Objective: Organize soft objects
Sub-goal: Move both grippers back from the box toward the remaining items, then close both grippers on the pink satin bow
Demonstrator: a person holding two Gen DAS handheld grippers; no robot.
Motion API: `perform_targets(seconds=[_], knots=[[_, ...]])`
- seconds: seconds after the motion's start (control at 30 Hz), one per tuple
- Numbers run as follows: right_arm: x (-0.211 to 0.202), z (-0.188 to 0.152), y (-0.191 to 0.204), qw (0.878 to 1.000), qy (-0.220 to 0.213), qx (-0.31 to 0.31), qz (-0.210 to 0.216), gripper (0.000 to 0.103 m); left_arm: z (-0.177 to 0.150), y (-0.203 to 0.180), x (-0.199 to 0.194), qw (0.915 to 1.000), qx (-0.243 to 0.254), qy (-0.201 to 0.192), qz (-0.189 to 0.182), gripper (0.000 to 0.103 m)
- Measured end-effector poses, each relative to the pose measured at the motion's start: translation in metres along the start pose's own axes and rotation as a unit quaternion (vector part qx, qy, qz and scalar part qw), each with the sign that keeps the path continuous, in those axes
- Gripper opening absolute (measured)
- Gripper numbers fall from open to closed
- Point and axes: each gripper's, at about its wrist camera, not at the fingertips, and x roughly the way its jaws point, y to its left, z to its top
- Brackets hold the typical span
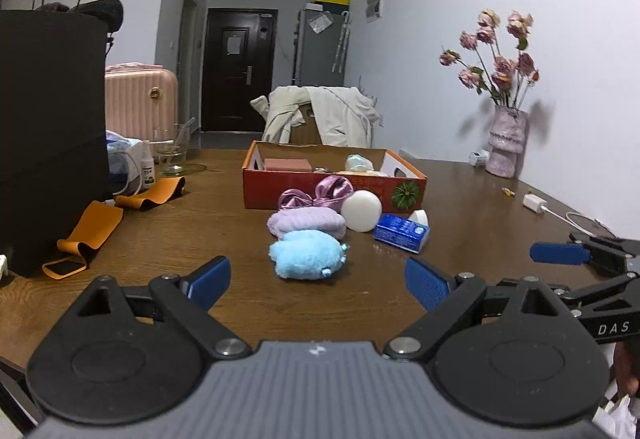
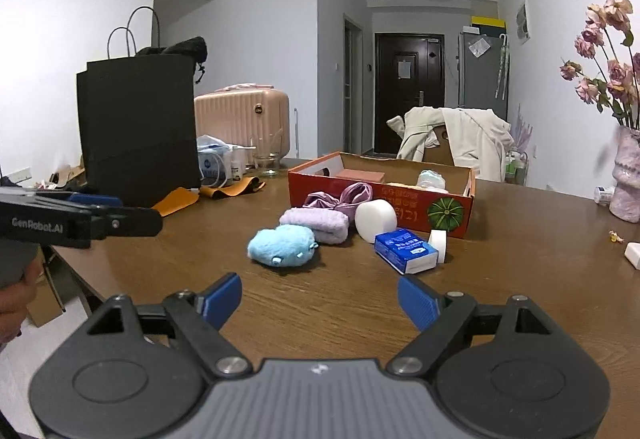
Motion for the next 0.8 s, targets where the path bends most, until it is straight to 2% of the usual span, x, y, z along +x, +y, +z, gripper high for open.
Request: perform_targets(seconds=[0.3,0.4,0.57,0.63,0.8], knots=[[0.038,0.008,-0.021,0.999,0.022,0.040,0.000,0.080,0.007,0.014,0.040,0.9994,-0.021,0.027,0.007,0.095],[0.057,0.015,-0.034,0.998,0.028,0.061,0.003,0.073,0.015,0.022,0.062,0.9989,-0.027,0.037,0.004,0.090],[0.108,0.041,-0.059,0.994,0.037,0.098,0.015,0.057,0.042,0.039,0.126,0.9988,-0.029,0.040,-0.002,0.070],[0.133,0.055,-0.067,0.993,0.034,0.106,0.026,0.055,0.054,0.045,0.159,0.9984,-0.031,0.046,-0.005,0.058],[0.206,0.085,-0.081,0.994,0.037,0.098,0.031,0.050,0.077,0.064,0.250,0.9939,-0.049,0.094,-0.033,0.055]])
